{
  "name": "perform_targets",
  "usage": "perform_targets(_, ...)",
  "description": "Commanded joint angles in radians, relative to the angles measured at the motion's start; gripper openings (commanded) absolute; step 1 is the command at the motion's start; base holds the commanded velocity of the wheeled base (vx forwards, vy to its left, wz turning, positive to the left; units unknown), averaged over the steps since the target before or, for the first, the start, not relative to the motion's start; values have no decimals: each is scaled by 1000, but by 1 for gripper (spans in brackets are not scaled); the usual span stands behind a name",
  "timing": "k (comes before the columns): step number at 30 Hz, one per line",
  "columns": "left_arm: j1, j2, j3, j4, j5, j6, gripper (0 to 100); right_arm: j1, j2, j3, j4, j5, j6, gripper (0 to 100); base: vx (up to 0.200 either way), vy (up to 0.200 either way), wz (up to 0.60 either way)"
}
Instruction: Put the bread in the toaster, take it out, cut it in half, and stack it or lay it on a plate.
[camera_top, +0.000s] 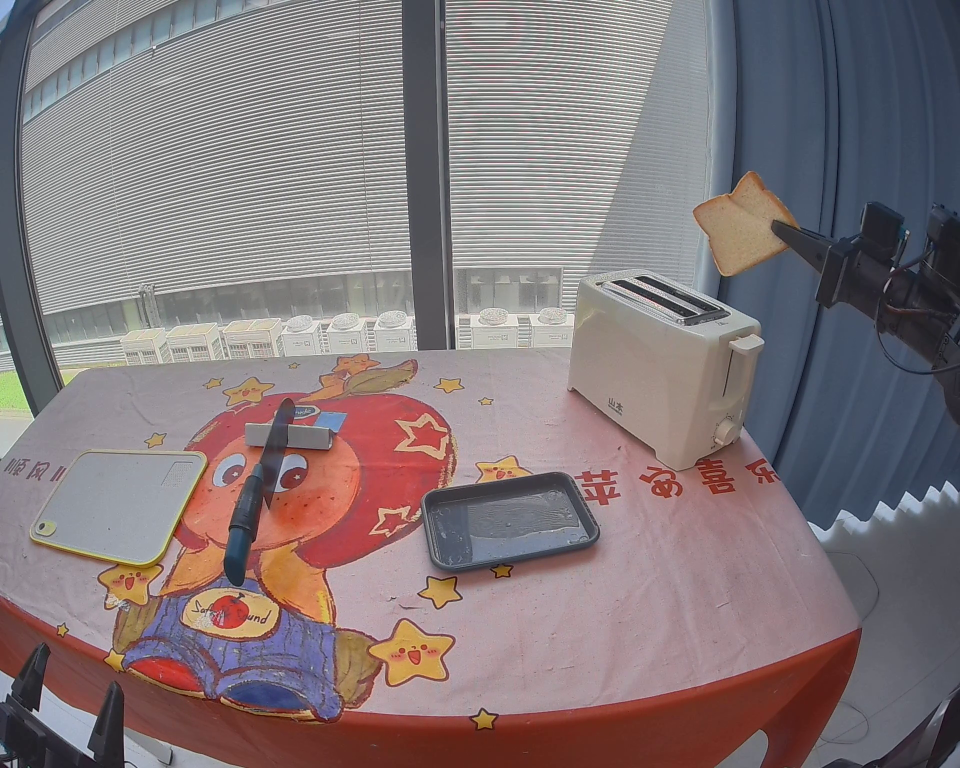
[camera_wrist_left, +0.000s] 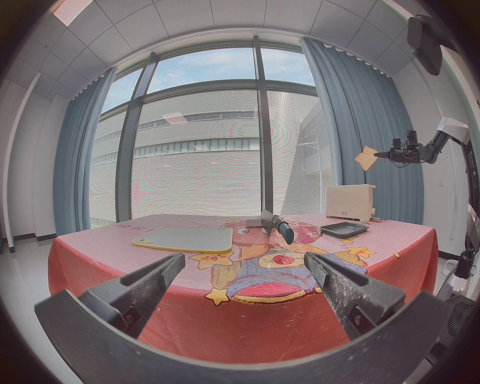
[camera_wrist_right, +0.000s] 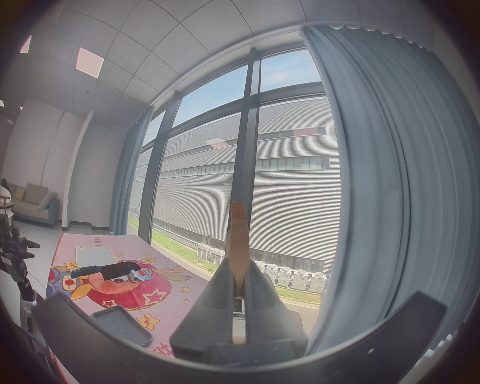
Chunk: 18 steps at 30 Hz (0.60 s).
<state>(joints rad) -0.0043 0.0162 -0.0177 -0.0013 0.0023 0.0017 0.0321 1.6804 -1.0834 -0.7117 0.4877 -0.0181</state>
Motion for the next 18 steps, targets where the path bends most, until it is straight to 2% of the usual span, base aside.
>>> perform_targets(1,0,1,16,0,1,0,100,22,70,-69,23,-21,0,0,0,0,0)
perform_targets(8,0,1,16,0,1,0,100,52,131,-133,64,-27,-3,0,0,0,0)
perform_targets(16,0,1,16,0,-1,0,100,55,211,-204,74,-29,-6,0,0,0,0)
perform_targets(18,0,1,16,0,-1,0,100,55,236,-217,74,-41,-8,0,0,0,0)
